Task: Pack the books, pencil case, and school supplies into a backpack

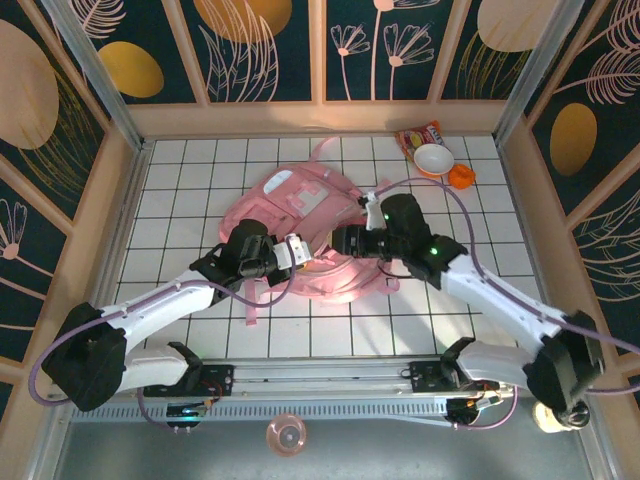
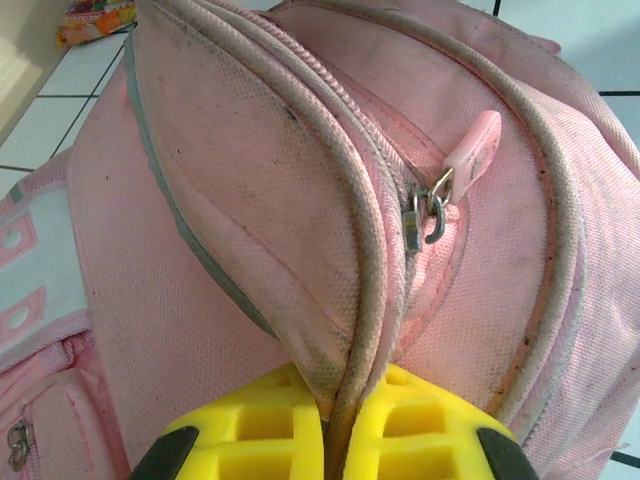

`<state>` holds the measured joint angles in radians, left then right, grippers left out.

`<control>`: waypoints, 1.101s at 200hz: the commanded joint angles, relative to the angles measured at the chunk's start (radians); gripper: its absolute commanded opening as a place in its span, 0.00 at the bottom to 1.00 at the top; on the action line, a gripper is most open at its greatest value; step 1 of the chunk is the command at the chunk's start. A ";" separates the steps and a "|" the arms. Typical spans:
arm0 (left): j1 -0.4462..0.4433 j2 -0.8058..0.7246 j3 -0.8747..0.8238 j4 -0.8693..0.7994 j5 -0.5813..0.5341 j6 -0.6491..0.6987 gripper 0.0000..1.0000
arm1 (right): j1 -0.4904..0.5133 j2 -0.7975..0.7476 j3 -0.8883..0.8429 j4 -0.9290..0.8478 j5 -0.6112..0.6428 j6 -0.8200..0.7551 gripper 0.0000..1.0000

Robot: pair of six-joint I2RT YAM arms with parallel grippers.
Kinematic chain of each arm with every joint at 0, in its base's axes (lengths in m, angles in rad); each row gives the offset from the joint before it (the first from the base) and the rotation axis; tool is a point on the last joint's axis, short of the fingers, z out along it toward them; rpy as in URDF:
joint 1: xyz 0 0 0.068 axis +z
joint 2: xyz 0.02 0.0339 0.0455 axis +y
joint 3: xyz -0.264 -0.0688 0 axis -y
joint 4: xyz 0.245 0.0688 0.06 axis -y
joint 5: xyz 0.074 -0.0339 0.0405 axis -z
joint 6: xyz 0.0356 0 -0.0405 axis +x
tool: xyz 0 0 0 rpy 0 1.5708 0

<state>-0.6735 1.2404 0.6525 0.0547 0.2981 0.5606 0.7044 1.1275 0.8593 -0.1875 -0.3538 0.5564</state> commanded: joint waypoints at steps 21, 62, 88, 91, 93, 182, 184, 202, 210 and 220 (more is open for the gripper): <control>0.003 -0.008 0.030 -0.014 0.067 -0.071 0.00 | 0.107 -0.042 -0.072 -0.102 0.160 -0.065 0.40; 0.002 -0.012 0.042 -0.021 0.083 -0.076 0.00 | 0.118 0.073 -0.034 -0.061 0.162 -0.126 0.42; 0.003 -0.012 0.042 -0.021 0.096 -0.079 0.00 | 0.118 0.123 -0.017 -0.003 0.115 -0.152 0.43; 0.002 -0.012 0.042 -0.022 0.096 -0.079 0.00 | 0.119 0.130 -0.014 0.000 0.109 -0.155 0.43; 0.002 -0.013 0.042 -0.022 0.096 -0.078 0.00 | 0.119 0.135 -0.012 0.002 0.107 -0.156 0.43; 0.004 -0.002 0.061 -0.015 0.083 -0.093 0.00 | 0.158 0.230 0.056 -0.095 0.196 -0.211 0.14; 0.003 -0.002 0.060 -0.015 0.081 -0.093 0.00 | 0.158 0.229 0.056 -0.098 0.197 -0.211 0.14; 0.019 0.001 0.052 -0.013 0.068 -0.099 0.00 | 0.158 0.207 0.044 -0.096 0.177 -0.218 0.12; 0.028 0.004 0.052 -0.015 0.071 -0.103 0.00 | 0.158 0.197 0.040 -0.093 0.164 -0.220 0.06; 0.036 0.005 0.052 -0.018 0.074 -0.106 0.00 | 0.158 0.188 0.034 -0.093 0.157 -0.222 0.00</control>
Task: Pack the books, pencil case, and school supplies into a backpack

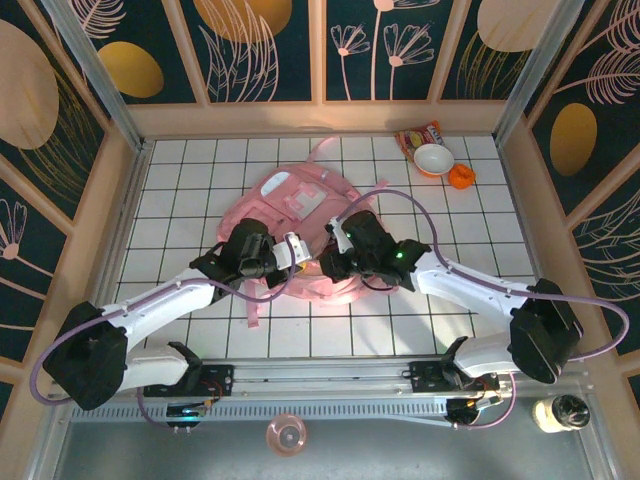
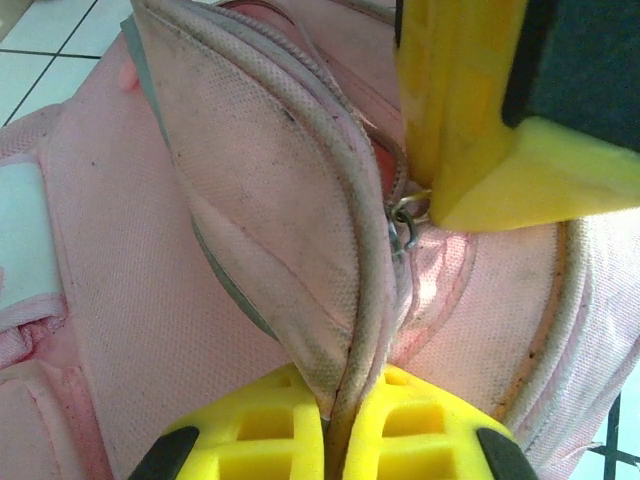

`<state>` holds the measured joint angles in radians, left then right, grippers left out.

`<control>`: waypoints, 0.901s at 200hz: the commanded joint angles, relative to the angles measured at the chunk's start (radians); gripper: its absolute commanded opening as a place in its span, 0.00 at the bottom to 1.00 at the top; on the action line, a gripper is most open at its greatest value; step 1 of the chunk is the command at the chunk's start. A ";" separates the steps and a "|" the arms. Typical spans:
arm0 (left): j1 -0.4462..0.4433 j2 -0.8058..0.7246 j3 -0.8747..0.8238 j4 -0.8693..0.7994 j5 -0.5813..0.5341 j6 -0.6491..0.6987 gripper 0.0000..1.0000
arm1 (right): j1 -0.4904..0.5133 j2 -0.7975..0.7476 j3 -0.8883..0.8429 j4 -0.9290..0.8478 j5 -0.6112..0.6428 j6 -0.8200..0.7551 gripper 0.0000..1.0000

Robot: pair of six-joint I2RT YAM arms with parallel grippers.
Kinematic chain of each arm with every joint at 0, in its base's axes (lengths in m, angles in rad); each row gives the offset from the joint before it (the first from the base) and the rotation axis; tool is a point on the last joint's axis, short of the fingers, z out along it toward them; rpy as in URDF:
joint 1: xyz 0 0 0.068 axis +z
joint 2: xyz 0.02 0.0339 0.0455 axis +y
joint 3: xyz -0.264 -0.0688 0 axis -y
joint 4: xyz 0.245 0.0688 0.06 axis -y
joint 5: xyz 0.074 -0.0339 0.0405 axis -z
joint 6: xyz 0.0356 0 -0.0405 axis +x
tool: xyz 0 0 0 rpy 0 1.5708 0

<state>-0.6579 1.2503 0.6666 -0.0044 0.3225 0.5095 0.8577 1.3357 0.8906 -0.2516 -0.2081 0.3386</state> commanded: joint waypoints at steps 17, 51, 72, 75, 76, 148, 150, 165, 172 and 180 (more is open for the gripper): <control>0.034 -0.009 0.036 0.037 0.049 -0.061 0.00 | 0.003 -0.029 -0.001 -0.059 0.059 -0.004 0.00; 0.074 -0.036 0.014 0.004 0.030 -0.043 0.00 | -0.071 -0.044 0.004 -0.181 0.178 -0.003 0.00; 0.097 -0.061 -0.004 -0.023 0.013 -0.026 0.00 | -0.122 -0.065 0.000 -0.196 0.153 -0.038 0.00; 0.101 -0.064 -0.006 -0.027 0.011 -0.025 0.00 | -0.125 -0.067 0.001 -0.196 0.146 -0.042 0.00; 0.102 -0.065 -0.007 -0.027 0.010 -0.024 0.00 | -0.126 -0.068 0.002 -0.196 0.144 -0.044 0.00; 0.113 -0.054 0.012 -0.040 0.069 -0.027 0.00 | -0.067 -0.021 -0.030 -0.032 -0.062 -0.063 0.08; 0.115 -0.054 0.012 -0.039 0.072 -0.027 0.00 | -0.066 -0.019 -0.031 -0.027 -0.063 -0.063 0.10; 0.113 -0.051 0.022 -0.037 0.096 -0.028 0.00 | -0.066 0.000 -0.032 0.001 -0.069 -0.069 0.20; 0.113 -0.050 0.023 -0.035 0.108 -0.029 0.00 | -0.065 0.009 -0.030 0.010 -0.071 -0.074 0.21; 0.113 -0.050 0.027 -0.034 0.116 -0.031 0.00 | -0.066 0.023 -0.024 0.014 -0.063 -0.079 0.21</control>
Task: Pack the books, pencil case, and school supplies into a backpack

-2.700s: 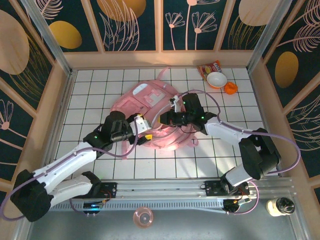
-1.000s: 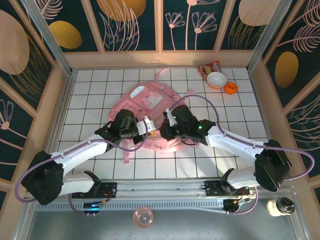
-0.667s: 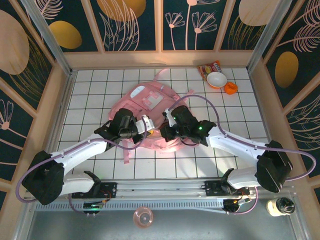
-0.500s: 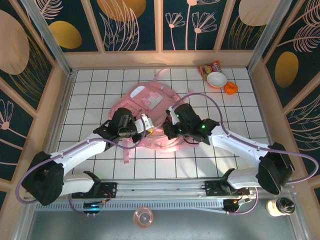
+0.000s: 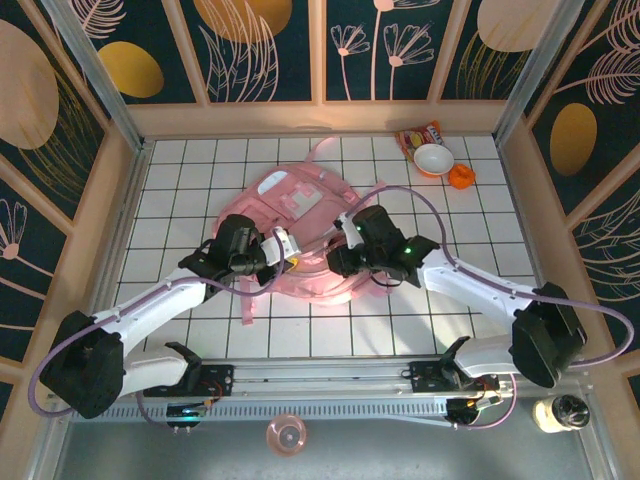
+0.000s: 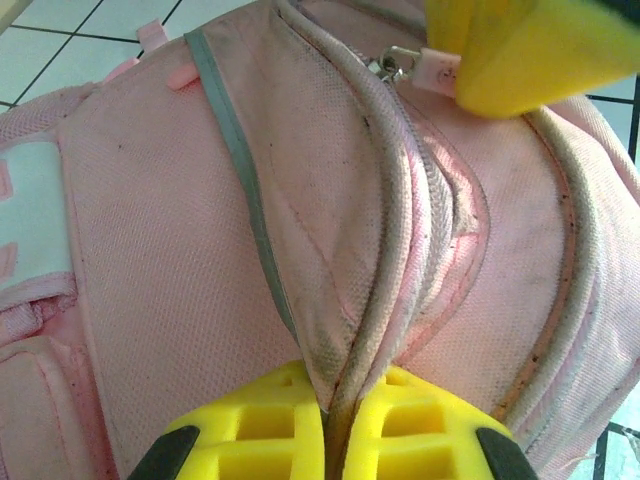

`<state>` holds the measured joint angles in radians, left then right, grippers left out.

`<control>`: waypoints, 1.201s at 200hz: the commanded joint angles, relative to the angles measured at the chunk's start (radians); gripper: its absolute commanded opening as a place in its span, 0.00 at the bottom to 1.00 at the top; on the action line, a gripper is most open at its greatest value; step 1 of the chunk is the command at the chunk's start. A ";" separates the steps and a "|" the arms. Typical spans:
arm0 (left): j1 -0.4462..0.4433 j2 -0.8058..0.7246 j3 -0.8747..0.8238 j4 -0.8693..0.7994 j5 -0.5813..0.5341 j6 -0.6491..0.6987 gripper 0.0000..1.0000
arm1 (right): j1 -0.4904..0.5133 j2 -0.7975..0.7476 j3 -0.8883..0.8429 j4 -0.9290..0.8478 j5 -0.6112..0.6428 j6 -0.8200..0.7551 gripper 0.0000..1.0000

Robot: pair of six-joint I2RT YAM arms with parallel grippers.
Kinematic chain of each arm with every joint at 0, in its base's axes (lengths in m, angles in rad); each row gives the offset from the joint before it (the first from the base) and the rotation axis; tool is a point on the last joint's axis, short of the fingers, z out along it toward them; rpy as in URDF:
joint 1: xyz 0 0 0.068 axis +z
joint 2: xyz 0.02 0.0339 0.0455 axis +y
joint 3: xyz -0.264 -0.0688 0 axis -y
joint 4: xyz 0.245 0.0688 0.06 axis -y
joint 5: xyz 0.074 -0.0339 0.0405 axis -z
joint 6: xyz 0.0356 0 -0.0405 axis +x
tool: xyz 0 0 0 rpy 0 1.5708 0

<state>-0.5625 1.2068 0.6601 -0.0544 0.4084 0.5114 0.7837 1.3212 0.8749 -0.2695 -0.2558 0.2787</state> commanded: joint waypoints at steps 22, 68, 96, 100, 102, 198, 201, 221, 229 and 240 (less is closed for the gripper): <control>0.018 -0.009 0.026 0.017 0.023 -0.034 0.00 | 0.006 0.069 0.024 0.006 0.018 -0.038 0.08; 0.053 -0.040 -0.018 -0.046 -0.096 0.039 0.00 | -0.090 -0.009 0.003 -0.069 0.053 -0.053 0.00; 0.106 -0.045 -0.024 -0.081 -0.230 0.082 0.01 | -0.098 -0.043 -0.021 -0.014 -0.077 -0.040 0.00; 0.112 -0.042 -0.021 -0.081 -0.243 0.082 0.03 | -0.085 -0.034 -0.020 0.007 -0.103 -0.032 0.00; 0.114 -0.041 -0.021 -0.079 -0.249 0.082 0.05 | -0.076 -0.030 -0.019 0.015 -0.111 -0.029 0.00; -0.061 0.089 0.182 -0.174 -0.055 0.045 0.77 | 0.018 0.083 0.041 0.080 -0.156 -0.003 0.00; -0.068 0.100 0.187 -0.172 -0.059 0.042 0.77 | 0.018 0.084 0.042 0.078 -0.153 -0.003 0.00; -0.082 0.152 0.196 -0.109 -0.117 0.006 0.75 | 0.018 0.078 0.043 0.064 -0.141 -0.009 0.00; -0.082 0.168 0.196 -0.077 -0.138 -0.011 0.72 | 0.017 0.077 0.043 0.059 -0.137 -0.010 0.00; -0.082 0.189 0.202 -0.070 -0.168 -0.013 0.64 | 0.016 0.075 0.043 0.051 -0.130 -0.013 0.00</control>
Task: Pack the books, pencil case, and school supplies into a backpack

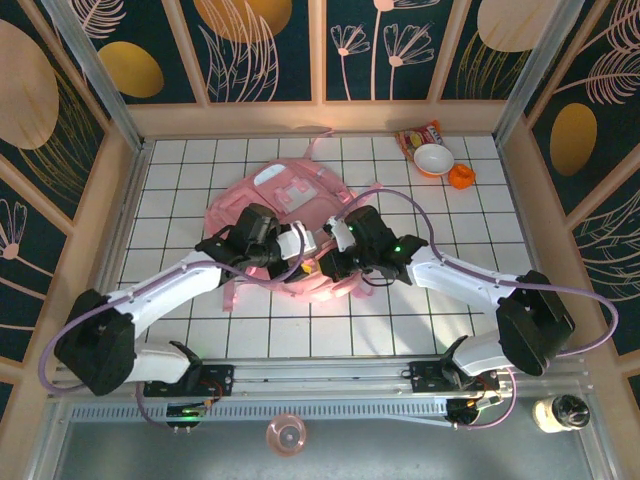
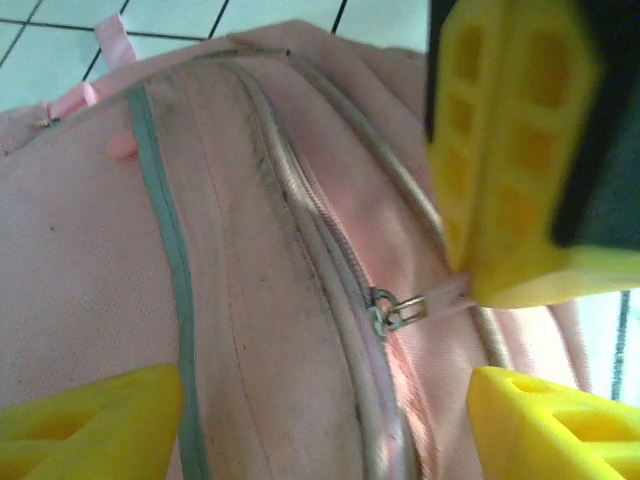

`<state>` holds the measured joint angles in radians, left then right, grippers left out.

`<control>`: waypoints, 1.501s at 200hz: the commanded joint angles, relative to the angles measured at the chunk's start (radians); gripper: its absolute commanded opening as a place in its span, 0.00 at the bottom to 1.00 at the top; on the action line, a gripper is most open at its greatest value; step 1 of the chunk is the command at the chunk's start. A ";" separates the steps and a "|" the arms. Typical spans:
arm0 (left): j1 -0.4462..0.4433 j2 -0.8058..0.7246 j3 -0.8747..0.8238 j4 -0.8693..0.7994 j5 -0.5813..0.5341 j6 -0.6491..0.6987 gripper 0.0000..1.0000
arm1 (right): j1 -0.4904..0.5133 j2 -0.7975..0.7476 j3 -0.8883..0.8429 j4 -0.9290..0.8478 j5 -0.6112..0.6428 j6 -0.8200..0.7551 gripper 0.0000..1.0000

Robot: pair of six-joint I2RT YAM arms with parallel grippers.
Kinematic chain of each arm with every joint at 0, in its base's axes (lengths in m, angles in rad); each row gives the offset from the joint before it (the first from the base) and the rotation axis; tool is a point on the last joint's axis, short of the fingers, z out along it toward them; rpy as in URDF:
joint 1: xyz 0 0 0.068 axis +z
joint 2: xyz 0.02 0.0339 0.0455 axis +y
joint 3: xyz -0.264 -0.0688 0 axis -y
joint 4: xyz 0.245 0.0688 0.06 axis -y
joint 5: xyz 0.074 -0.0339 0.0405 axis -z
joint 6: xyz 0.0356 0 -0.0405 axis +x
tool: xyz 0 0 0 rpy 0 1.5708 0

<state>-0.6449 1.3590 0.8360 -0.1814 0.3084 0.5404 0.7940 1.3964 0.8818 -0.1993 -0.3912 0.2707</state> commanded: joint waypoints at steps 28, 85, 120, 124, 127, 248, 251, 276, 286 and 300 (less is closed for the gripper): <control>-0.001 0.059 0.036 0.000 -0.125 -0.017 0.32 | 0.001 0.007 0.038 -0.042 0.058 -0.014 0.00; 0.001 -0.062 -0.034 0.110 0.045 -0.081 0.00 | 0.008 0.044 0.016 0.079 0.040 -0.022 0.08; 0.001 -0.073 -0.050 0.175 0.129 -0.143 0.00 | 0.006 0.046 0.014 0.133 0.022 -0.034 0.23; 0.001 -0.072 -0.050 0.178 0.138 -0.148 0.00 | 0.007 0.048 0.014 0.136 0.021 -0.034 0.23; 0.001 -0.073 -0.049 0.181 0.143 -0.150 0.00 | 0.007 0.051 0.015 0.136 0.020 -0.034 0.23; 0.083 -0.205 -0.146 0.110 0.107 -0.116 0.00 | -0.180 0.002 -0.008 -0.025 0.191 -0.021 0.00; 0.089 -0.213 -0.152 0.109 0.106 -0.114 0.00 | -0.184 -0.001 -0.008 -0.026 0.189 -0.025 0.00; 0.120 -0.255 -0.193 0.102 0.063 -0.098 0.04 | -0.173 -0.007 -0.024 0.005 0.128 -0.029 0.00; 0.120 -0.262 -0.198 0.095 0.049 -0.089 0.09 | -0.154 -0.005 -0.028 0.022 0.112 -0.025 0.00; 0.120 -0.258 -0.181 0.070 0.061 -0.083 0.30 | -0.129 -0.004 -0.032 0.052 0.068 -0.021 0.00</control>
<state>-0.5514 1.1416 0.6464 -0.0593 0.3817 0.4370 0.6735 1.4002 0.8837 -0.1356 -0.4026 0.2409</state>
